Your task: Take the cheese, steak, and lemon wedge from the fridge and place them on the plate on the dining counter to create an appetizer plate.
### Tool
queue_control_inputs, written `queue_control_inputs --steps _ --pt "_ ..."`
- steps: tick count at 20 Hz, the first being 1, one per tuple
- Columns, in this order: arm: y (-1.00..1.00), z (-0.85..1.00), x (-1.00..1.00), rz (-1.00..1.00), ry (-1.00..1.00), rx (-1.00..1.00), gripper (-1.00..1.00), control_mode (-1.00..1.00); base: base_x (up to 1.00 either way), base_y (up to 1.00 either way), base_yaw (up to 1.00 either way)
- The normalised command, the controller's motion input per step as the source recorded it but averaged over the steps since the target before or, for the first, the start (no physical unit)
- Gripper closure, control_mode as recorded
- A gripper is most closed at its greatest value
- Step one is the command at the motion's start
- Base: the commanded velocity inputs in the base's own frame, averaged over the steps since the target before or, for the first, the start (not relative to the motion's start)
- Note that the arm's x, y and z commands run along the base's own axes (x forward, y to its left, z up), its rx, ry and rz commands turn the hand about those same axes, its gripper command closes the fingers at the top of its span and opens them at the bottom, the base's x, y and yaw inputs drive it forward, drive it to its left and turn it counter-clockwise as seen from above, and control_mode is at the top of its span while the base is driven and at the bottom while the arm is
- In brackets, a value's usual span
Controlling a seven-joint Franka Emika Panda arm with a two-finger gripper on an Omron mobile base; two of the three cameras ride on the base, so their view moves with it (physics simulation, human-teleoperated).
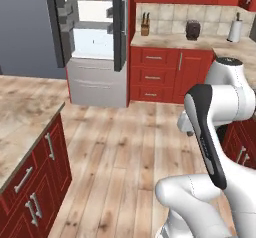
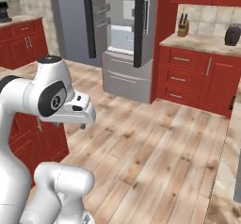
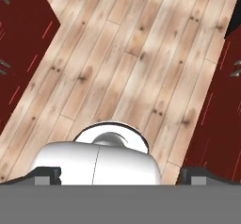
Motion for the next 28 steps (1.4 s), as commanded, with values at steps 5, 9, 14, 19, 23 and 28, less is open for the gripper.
queue_control_inputs --steps 5,9,14,19,23,28 --pt "0.0 0.0 0.0 0.0 0.0 0.0 -1.0 1.0 1.0 0.0 0.16" --pt "0.0 0.0 0.0 0.0 0.0 0.0 -1.0 1.0 1.0 0.0 0.18" --pt "0.0 0.0 0.0 0.0 0.0 0.0 -1.0 1.0 1.0 0.03 0.15" --pt "0.0 0.0 0.0 0.0 0.0 0.0 -1.0 1.0 1.0 0.23 0.1" --pt "0.0 0.0 0.0 0.0 0.0 0.0 -1.0 1.0 1.0 0.42 0.02" --pt "0.0 0.0 0.0 0.0 0.0 0.0 -1.0 1.0 1.0 0.38 0.0"
